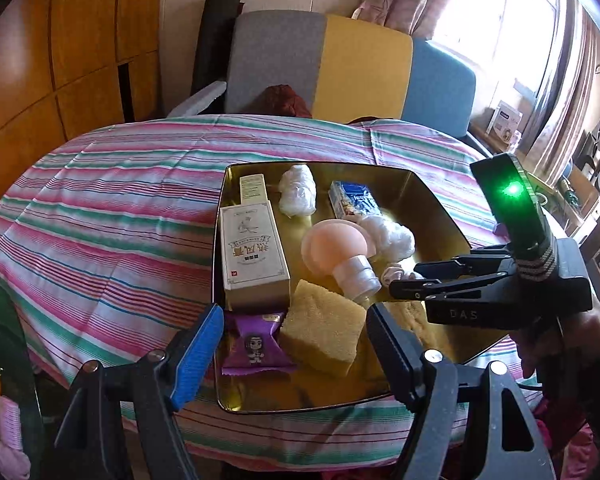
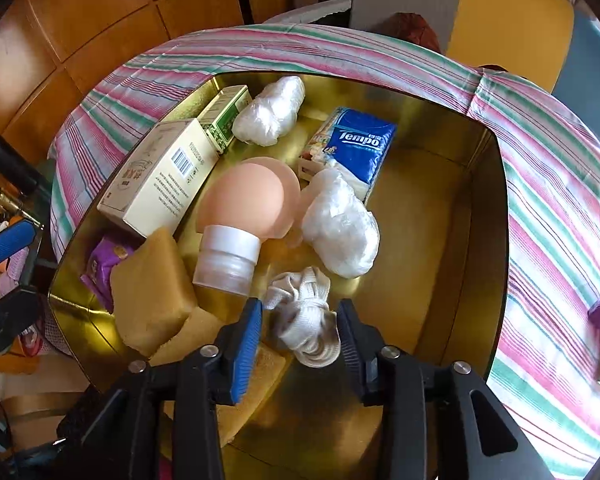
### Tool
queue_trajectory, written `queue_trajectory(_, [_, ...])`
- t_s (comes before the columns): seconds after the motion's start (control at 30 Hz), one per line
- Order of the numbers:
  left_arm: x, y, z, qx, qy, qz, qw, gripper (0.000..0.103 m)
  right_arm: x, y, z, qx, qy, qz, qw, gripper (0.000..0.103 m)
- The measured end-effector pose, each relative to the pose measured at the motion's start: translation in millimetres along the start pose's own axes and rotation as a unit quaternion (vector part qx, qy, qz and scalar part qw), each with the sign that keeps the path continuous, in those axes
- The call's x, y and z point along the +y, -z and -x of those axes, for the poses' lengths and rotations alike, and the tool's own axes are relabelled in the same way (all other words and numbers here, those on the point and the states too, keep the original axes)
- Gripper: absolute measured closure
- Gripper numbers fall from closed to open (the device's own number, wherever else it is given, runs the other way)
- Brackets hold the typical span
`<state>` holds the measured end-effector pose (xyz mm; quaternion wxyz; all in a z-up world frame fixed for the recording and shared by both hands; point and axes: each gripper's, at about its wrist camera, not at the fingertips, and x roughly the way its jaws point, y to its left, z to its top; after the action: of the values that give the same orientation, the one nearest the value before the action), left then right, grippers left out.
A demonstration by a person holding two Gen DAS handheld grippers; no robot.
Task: Organize objects
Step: 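Carry the white rope bundle into the tray and open the right tool, then move both tools back toward the remaining items on the cloth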
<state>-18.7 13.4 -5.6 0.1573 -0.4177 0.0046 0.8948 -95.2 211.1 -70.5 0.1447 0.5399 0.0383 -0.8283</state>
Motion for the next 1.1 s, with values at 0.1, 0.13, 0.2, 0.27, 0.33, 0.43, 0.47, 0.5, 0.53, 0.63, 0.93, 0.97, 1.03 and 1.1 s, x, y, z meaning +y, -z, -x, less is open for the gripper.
queue_trajectory(0.1, [-0.9, 0.2, -0.5, 0.000, -0.005, -0.002, 1.0000, 0.028, -1.2, 2.5, 5.8, -0.011, 0.003, -0.003, 1.000, 0.058])
queue_trajectory(0.13, [-1.3, -0.1, -0.7, 0.000, -0.007, -0.003, 1.0000, 0.028, -1.7, 3.2, 8.2, -0.014, 0.004, -0.004, 1.000, 0.058])
queue_trajectory(0.2, [-2.6, 0.3, 0.2, -0.002, -0.011, -0.007, 0.9999, 0.028, 2.1, 3.7, 13.1, -0.026, 0.008, -0.005, 1.000, 0.054])
queue_trajectory(0.27, [-4.6, 0.6, 1.9, -0.006, -0.016, -0.011, 0.9998, 0.028, 4.4, 4.5, 21.6, -0.041, 0.010, -0.009, 0.999, 0.049])
queue_trajectory(0.33, [-6.3, 0.3, 3.8, -0.010, -0.018, -0.016, 0.9997, 0.028, 2.6, 6.1, 31.1, -0.054, 0.011, -0.014, 0.998, 0.046])
queue_trajectory(0.43, [-8.1, 0.3, 5.9, -0.013, -0.018, -0.019, 0.9996, 0.028, -2.6, 11.9, 47.7, -0.077, 0.015, -0.025, 0.997, 0.044])
queue_trajectory(0.47, [-8.8, 0.1, 6.4, -0.013, -0.018, -0.020, 0.9995, 0.028, -5.3, 13.6, 53.8, -0.085, 0.017, -0.031, 0.996, 0.042])
queue_trajectory(0.5, [-9.6, 0.0, 7.0, -0.014, -0.018, -0.021, 0.9995, 0.028, -8.8, 15.3, 59.0, -0.092, 0.020, -0.037, 0.995, 0.041])
queue_trajectory(0.53, [-10.4, -0.3, 7.3, -0.015, -0.018, -0.022, 0.9995, 0.028, -13.3, 18.4, 64.8, -0.099, 0.022, -0.043, 0.994, 0.040])
queue_trajectory(0.63, [-12.5, -0.5, 9.4, -0.017, -0.018, -0.025, 0.9994, 0.028, -29.2, 26.9, 79.7, -0.115, 0.035, -0.064, 0.991, 0.037])
queue_trajectory(0.93, [-21.4, -1.1, 11.5, -0.017, -0.016, -0.032, 0.9992, 0.028, -99.5, 59.6, 113.7, -0.134, 0.089, -0.151, 0.975, 0.035])
queue_trajectory(0.97, [-22.6, -1.4, 11.4, -0.017, -0.017, -0.034, 0.9991, 0.028, -109.9, 64.3, 116.8, -0.134, 0.095, -0.165, 0.972, 0.035])
queue_trajectory(1.03, [-26.1, -1.9, 11.1, -0.016, -0.018, -0.039, 0.9989, 0.028, -128.5, 72.7, 122.0, -0.137, 0.106, -0.188, 0.967, 0.035])
queue_trajectory(1.1, [-30.3, -2.8, 11.1, -0.015, -0.020, -0.045, 0.9987, 0.028, -148.2, 80.6, 127.7, -0.140, 0.121, -0.208, 0.960, 0.034])
